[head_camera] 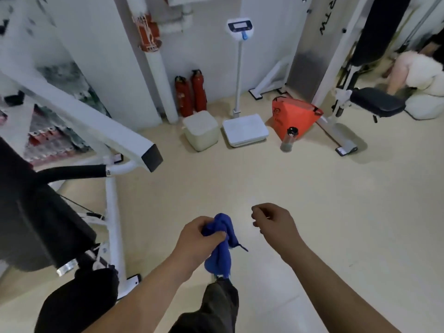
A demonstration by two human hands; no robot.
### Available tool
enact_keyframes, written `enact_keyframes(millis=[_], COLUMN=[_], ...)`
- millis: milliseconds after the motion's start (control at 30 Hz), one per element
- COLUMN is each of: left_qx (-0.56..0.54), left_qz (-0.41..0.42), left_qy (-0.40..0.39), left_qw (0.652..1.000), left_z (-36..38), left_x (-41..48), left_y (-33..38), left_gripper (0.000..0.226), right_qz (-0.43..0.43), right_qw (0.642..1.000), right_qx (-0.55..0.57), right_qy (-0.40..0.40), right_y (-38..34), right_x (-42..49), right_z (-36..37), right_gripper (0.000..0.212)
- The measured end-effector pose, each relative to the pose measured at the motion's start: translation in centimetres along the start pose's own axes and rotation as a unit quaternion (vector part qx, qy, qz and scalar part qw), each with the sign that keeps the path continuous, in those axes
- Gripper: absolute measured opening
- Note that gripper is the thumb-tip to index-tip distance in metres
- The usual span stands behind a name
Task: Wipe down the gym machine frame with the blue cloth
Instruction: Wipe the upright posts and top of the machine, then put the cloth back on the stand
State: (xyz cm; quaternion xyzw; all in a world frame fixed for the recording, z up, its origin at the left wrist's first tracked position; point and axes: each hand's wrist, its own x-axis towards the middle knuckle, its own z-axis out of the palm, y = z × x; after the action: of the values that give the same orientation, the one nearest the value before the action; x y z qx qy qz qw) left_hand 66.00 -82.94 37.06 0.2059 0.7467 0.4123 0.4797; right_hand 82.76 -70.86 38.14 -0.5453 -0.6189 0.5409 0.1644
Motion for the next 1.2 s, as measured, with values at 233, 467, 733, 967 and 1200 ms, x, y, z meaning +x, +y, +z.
enact_keyframes(millis=[233,467,733,967,1200], left_qx=[-0.023,-0.067,-0.08,-0.035,0.007], left_qz=[0.029,0.045,0.057,0.05,0.081], left_qy=[0.018,0.015,0.063,0.156,0.241], left_qw=[0.999,0.997,0.993,0.986,0.967], left_z=[3.9,7.9,9.5,3.8,-6.5], left_x=[14.0,26.5,40.5,48.9,62.3], left_y=[10.7,22.0,30.5,33.8,35.8], left_gripper=[0.006,0.011,0.033,0.035,0.019], right_qz=[-0.001,-0.019,-0.084,-0.14,-0.127], right_qw=[0.999,0.989,0.969,0.952,0.947], right_qx=[-0.017,0.008,-0.026,-0.069,-0.112], right_qy=[-0.031,-0.148,-0.23,-0.263,-0.273], right_y=[-6.4,-12.9,-18.5,-25.3,-30.7], right_x=[15.1,30.4,51.5,62.8,75.0], right_z=[-5.8,-10.7,-12.0,-7.0,2.5], right_gripper=[0.016,0.013,0.016,0.013,0.014])
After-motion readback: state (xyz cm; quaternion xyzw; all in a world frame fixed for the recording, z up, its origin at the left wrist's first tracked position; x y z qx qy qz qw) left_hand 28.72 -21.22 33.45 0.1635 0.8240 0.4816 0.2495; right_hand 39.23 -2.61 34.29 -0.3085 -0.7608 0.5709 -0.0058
